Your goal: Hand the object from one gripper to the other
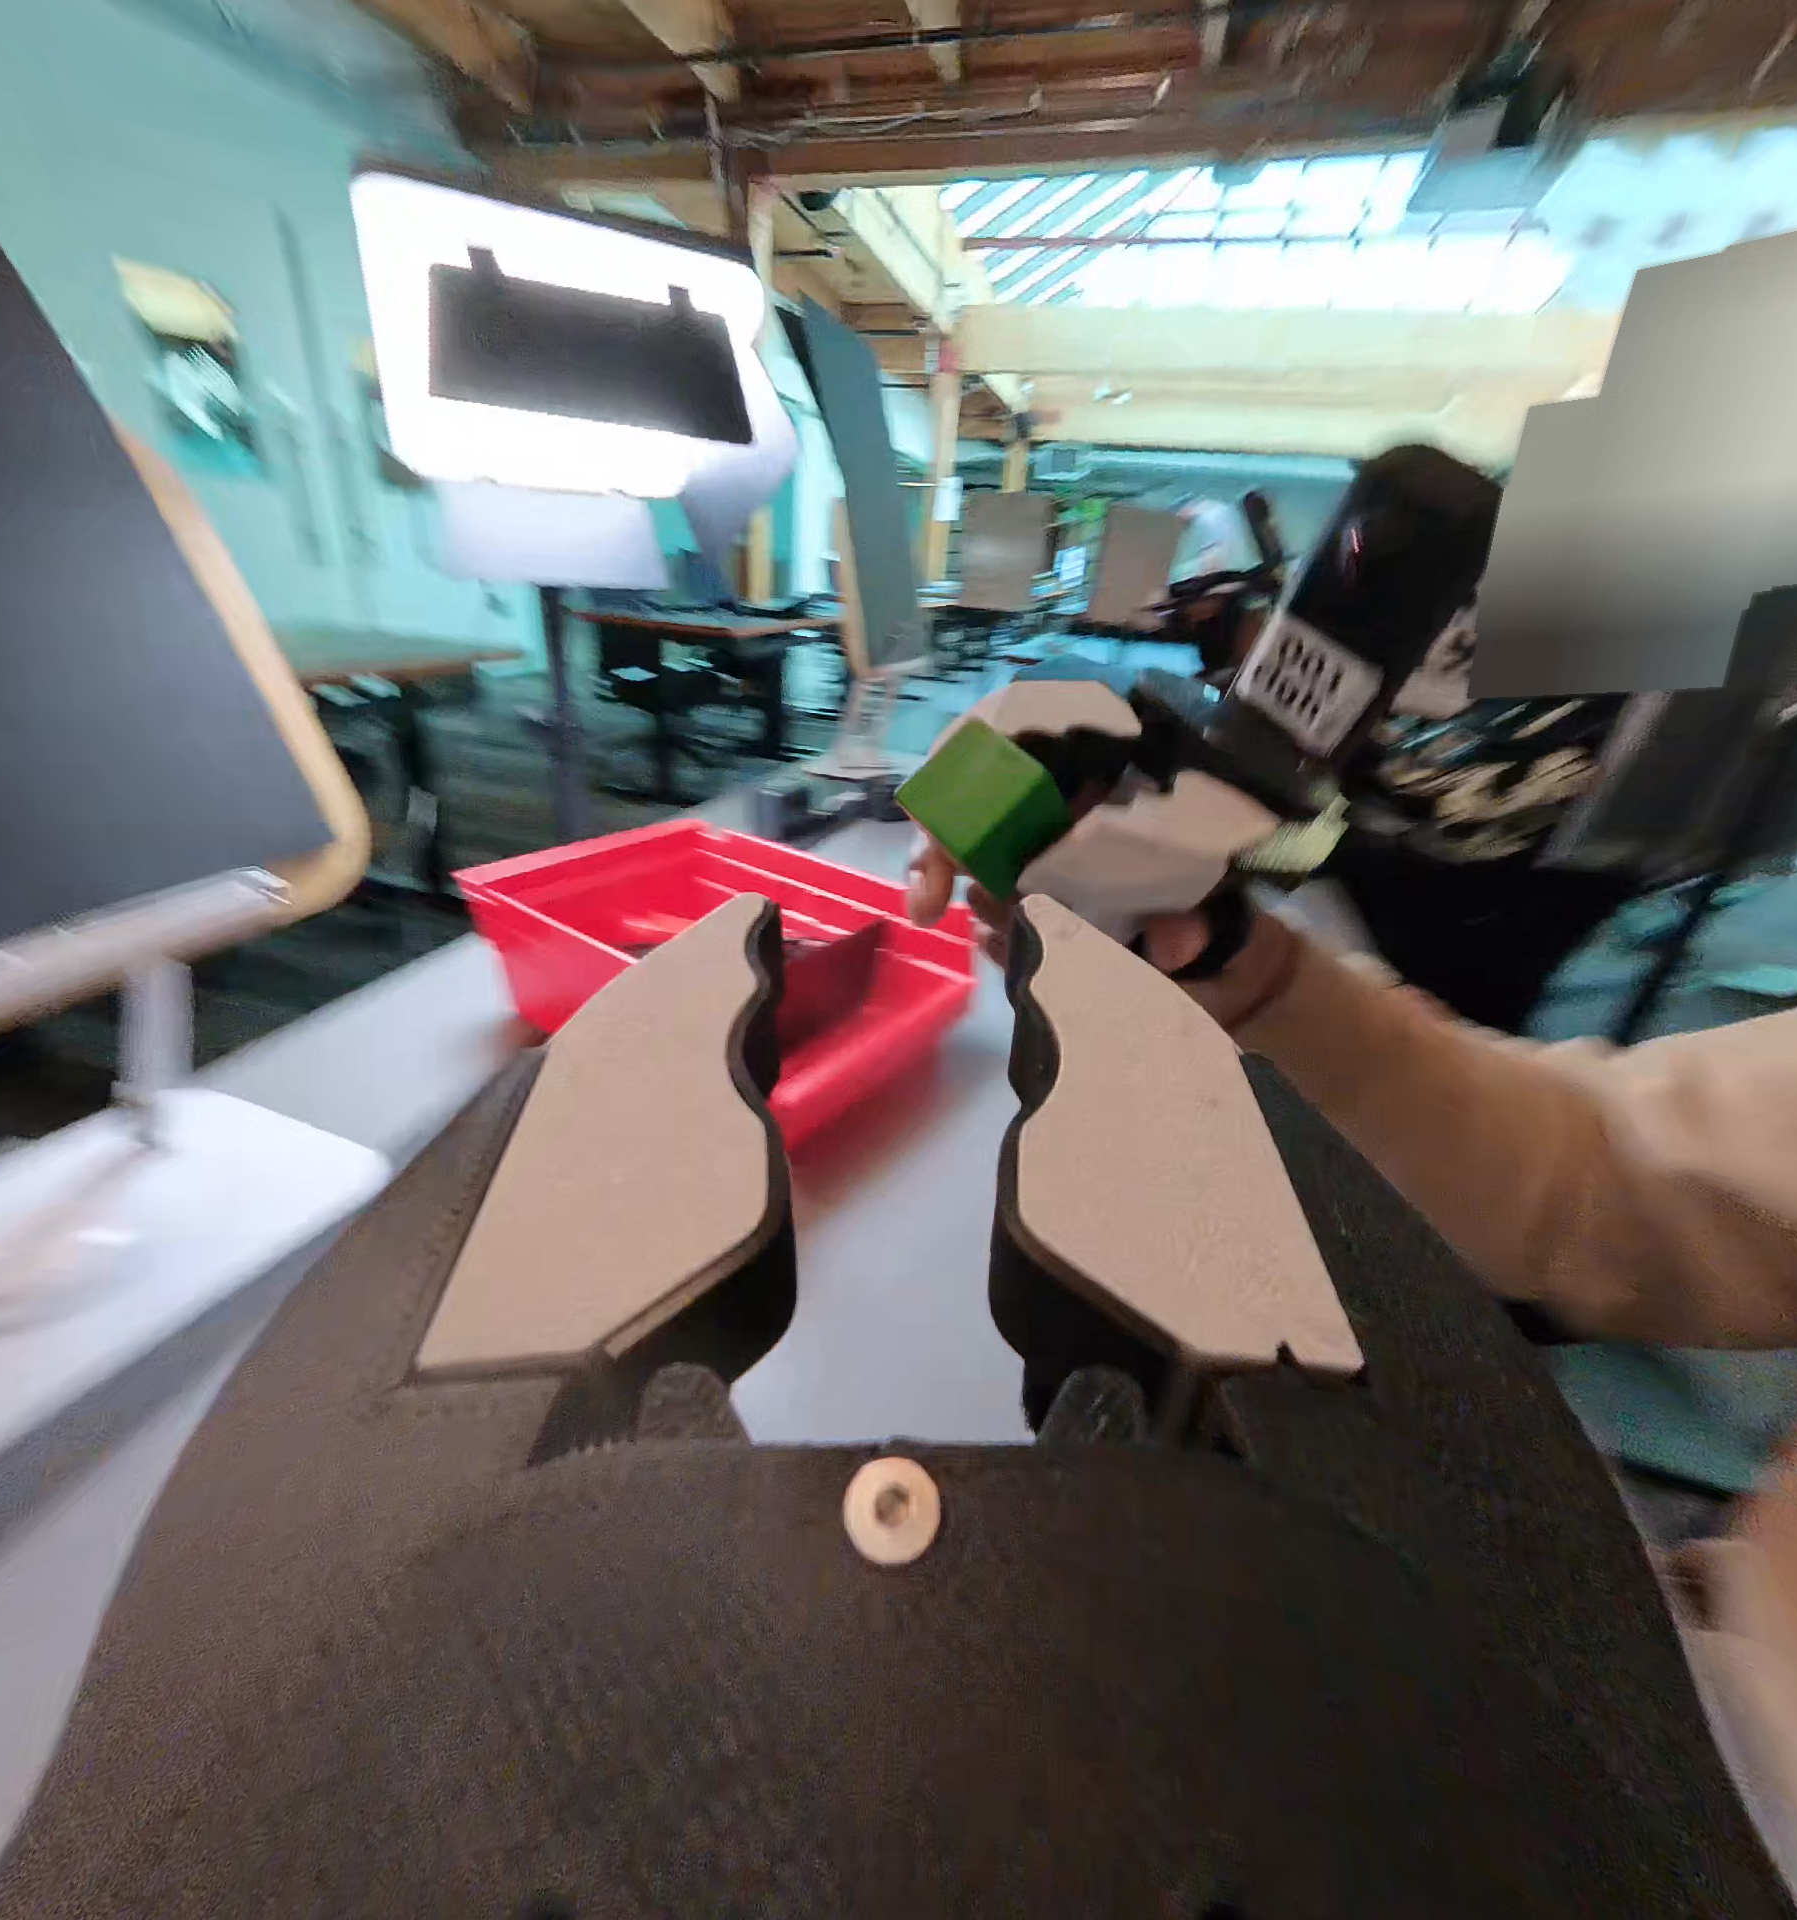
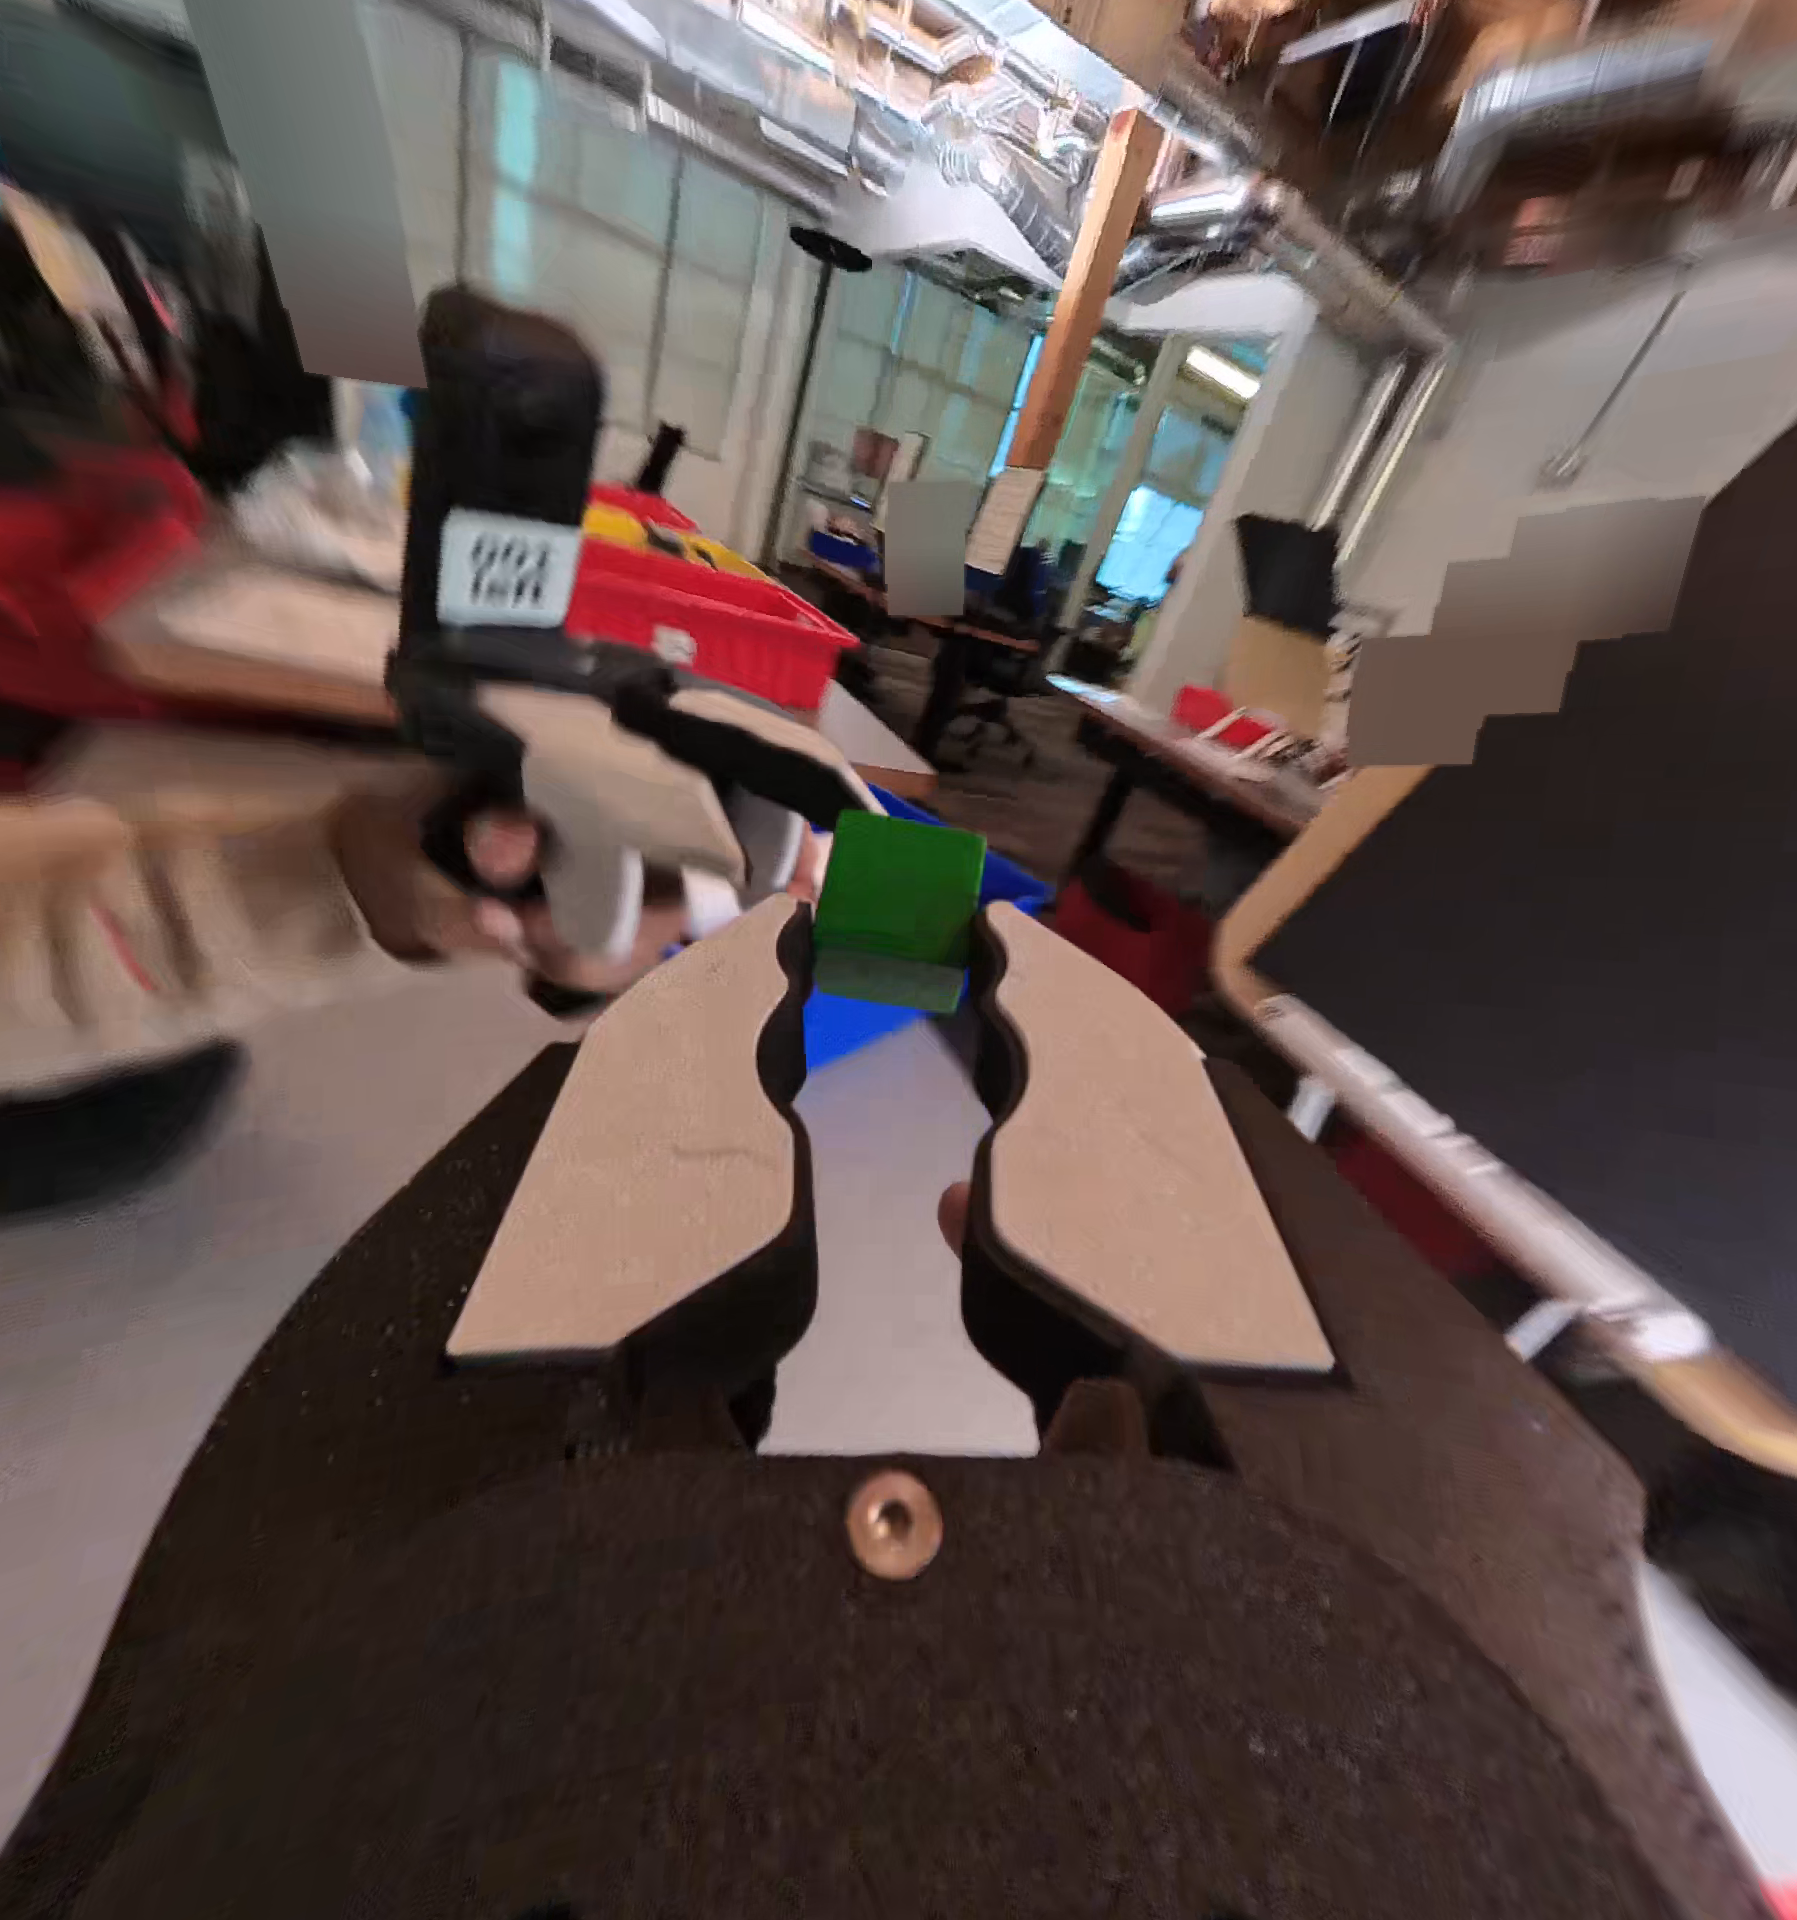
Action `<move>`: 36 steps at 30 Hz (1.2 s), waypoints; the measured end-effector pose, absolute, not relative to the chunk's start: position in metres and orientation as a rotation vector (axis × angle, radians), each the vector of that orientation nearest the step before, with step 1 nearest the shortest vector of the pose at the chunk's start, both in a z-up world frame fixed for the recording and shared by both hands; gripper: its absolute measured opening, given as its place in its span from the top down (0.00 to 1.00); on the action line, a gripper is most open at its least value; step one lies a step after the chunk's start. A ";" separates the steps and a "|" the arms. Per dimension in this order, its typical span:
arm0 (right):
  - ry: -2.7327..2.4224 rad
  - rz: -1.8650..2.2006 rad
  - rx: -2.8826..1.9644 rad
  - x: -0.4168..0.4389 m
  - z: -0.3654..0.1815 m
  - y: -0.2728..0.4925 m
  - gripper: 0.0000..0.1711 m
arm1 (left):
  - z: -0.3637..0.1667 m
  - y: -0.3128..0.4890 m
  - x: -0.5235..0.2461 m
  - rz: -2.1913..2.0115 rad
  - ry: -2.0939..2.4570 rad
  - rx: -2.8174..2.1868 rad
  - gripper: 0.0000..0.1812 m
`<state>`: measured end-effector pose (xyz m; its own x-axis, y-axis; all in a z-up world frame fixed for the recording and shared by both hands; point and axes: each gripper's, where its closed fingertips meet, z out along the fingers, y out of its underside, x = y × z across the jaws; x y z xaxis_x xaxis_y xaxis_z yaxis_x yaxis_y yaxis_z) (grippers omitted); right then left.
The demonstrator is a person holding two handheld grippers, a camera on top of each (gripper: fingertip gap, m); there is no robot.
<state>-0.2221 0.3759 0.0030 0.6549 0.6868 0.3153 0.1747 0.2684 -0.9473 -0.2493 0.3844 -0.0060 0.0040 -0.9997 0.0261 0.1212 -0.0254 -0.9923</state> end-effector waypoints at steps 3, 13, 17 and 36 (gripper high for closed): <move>-1.028 0.055 -1.163 -0.229 -0.011 0.372 0.83 | -0.013 0.377 -0.245 -1.586 1.099 -1.270 0.74; -1.040 -0.009 -1.194 -0.244 -0.023 0.381 0.80 | -0.012 0.383 -0.246 -1.327 1.118 -1.162 0.84; -0.761 0.615 -1.388 -0.233 -0.006 0.380 0.77 | -0.008 0.402 -0.257 -0.755 1.121 -0.997 0.84; -1.175 -0.493 -1.215 -0.223 -0.047 0.402 0.84 | -0.050 0.388 -0.231 -1.407 1.178 -1.433 0.74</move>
